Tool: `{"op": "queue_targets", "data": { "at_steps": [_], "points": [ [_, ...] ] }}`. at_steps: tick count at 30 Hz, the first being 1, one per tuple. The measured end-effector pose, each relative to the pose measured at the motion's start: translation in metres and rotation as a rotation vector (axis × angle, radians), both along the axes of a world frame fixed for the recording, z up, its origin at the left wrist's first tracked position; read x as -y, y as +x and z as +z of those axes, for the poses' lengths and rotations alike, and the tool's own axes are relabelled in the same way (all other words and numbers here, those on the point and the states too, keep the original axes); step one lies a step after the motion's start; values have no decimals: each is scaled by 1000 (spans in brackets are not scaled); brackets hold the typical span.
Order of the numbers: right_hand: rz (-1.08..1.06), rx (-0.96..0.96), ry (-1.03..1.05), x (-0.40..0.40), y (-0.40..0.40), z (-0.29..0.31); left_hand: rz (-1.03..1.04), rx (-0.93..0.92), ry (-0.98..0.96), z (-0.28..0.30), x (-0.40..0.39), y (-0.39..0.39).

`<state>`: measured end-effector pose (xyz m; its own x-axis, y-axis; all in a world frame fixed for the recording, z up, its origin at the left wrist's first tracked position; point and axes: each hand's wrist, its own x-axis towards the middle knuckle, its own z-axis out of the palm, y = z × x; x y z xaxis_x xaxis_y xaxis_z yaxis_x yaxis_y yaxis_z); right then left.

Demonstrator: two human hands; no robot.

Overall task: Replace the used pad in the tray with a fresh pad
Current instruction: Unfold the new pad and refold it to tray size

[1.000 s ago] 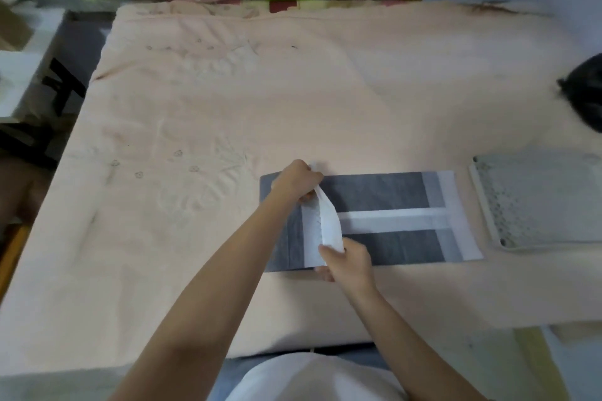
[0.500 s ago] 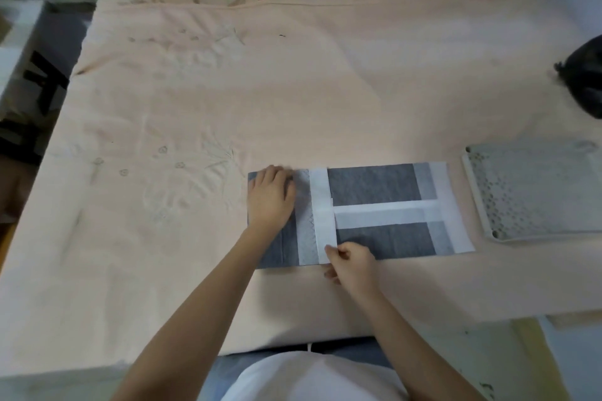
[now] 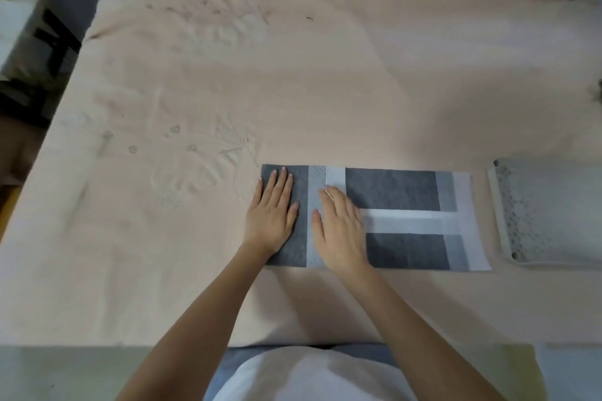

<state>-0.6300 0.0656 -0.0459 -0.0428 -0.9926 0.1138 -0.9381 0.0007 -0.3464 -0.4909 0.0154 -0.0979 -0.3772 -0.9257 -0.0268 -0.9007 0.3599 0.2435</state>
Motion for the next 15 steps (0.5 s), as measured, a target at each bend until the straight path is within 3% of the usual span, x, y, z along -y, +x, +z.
{"op": "queue_targets", "data": {
  "at_steps": [3, 7, 15],
  "points": [
    [194, -159, 188, 32, 21, -16, -28, 1, -10, -2, 0, 1],
    [235, -280, 273, 55, 30, -40, -26, -20, -23, -4, 1, 2],
    [166, -217, 261, 54, 25, -52, 19, -56, 3, -5, 2, 1]
  ]
}}
